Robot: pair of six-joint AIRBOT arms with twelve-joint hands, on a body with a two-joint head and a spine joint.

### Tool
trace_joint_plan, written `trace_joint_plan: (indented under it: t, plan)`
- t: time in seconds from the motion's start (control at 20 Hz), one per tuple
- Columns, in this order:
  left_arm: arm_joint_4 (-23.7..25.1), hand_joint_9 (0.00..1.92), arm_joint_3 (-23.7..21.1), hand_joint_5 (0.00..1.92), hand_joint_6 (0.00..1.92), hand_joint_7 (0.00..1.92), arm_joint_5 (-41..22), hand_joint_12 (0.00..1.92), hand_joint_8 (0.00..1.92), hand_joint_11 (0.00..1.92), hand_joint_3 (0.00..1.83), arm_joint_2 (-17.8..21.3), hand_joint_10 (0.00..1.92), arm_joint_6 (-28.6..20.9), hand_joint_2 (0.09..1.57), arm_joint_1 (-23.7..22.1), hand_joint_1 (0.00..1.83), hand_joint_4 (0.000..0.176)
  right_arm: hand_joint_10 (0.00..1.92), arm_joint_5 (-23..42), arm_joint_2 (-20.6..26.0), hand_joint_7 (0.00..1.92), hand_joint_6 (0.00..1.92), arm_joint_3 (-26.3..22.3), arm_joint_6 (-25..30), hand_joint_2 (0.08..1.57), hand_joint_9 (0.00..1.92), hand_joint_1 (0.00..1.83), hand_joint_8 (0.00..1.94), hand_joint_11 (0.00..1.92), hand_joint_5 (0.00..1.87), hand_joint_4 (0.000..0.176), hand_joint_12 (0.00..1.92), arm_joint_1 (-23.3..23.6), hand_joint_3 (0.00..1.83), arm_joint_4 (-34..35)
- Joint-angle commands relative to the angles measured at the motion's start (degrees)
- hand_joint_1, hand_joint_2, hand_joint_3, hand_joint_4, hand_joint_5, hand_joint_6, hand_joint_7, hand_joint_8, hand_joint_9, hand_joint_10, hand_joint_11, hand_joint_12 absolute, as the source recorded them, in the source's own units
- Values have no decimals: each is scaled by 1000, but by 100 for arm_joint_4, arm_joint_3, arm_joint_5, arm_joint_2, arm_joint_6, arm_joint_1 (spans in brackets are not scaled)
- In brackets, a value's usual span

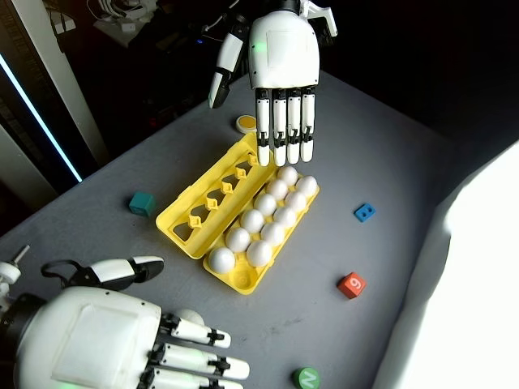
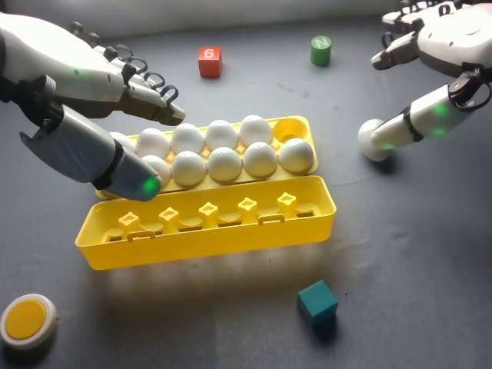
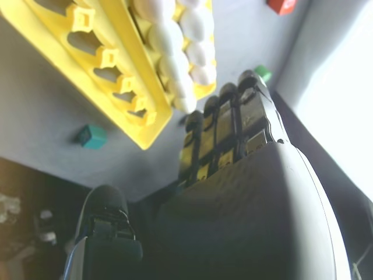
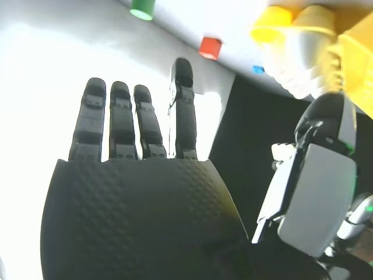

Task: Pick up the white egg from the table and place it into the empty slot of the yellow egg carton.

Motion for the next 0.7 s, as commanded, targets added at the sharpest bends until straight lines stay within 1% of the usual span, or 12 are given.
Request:
trace_joint_plan:
  t: [0.0, 0.05, 0.1, 0.2, 0.25, 0.3, 0.35, 0.4, 0.45, 0.5, 0.55, 0.65]
  plan:
    - [-4, 38, 17, 87, 2, 68, 463, 15, 2, 15, 1, -12, 3, -7, 1191, -53, 0, 0, 0, 586, -1, 0, 0, 50, -24, 735, 0, 476, 0, 0, 448, 88, 0, 17, 6, -102]
    - [-4, 41, 20, 87, 2, 69, 464, 18, 2, 18, 2, -13, 4, -7, 1192, -49, 0, 0, 0, 589, -61, 0, 2, 118, -25, 731, 0, 473, 0, 0, 452, 89, 0, 3, 4, -83]
    - [-2, 44, 25, 84, 0, 71, 464, 21, 3, 24, 3, -15, 5, -7, 1194, -41, 0, 0, 0, 589, -133, 0, 3, 194, -26, 731, 0, 495, 0, 0, 455, 68, 0, -19, 4, -71]
    - [22, 30, 37, 80, 1, 58, 468, 18, 2, 13, 3, -21, 3, -7, 1197, -36, 0, 0, 0, 589, -228, 0, 8, 278, -37, 738, 0, 460, 0, 0, 446, 70, 0, -31, 7, -18]
    - [22, 30, 54, 87, 4, 61, 470, 20, 3, 14, 0, -37, 3, -7, 1191, -28, 0, 0, 0, 588, -259, 0, 4, 293, -142, 717, 0, 423, 0, 0, 438, 77, 0, -29, 0, 98]
    - [22, 27, 68, 92, 6, 61, 470, 18, 3, 7, 1, -49, 1, -8, 1193, -28, 0, 0, 0, 588, -281, 0, 14, 296, -209, 712, 0, 454, 0, 0, 464, 68, 0, -29, 0, 174]
    - [22, 33, 76, 112, 13, 72, 470, 22, 7, 13, 1, -54, 3, -9, 1193, -25, 0, 0, 0, 588, -306, 0, 13, 303, -229, 716, 0, 419, 0, 0, 463, 83, 0, -38, 0, 205]
    - [23, 49, 81, 124, 15, 92, 470, 29, 13, 25, 3, -54, 9, -9, 1198, -18, 0, 0, 0, 589, -341, 0, 8, 322, -233, 715, 0, 461, 0, 0, 453, 71, 0, -52, 0, 208]
    - [23, 47, 88, 116, 10, 89, 470, 30, 11, 22, 0, -54, 7, -9, 1193, -17, 0, 0, 0, 589, -376, 0, 1, 346, -241, 704, 0, 489, 0, 0, 429, 53, 0, -56, 0, 208]
    - [23, 47, 94, 120, 11, 91, 470, 32, 10, 22, 1, -55, 7, -9, 1195, -17, 0, 0, 0, 588, -401, 0, 5, 361, -243, 717, 0, 499, 0, 0, 437, 56, 0, -59, 0, 211]
    - [23, 44, 104, 122, 10, 89, 470, 32, 9, 19, 2, -57, 5, -9, 1197, -17, 0, 0, 0, 588, -431, 0, 1, 372, -243, 707, 0, 507, 0, 0, 428, 63, 0, -72, 0, 230]
    - [23, 36, 118, 102, 1, 81, 469, 31, 4, 8, 0, -59, 2, -9, 1190, -16, 0, 0, 0, 588, -460, 0, 10, 372, -244, 712, 0, 459, 0, 0, 450, 64, 0, -121, 0, 245]
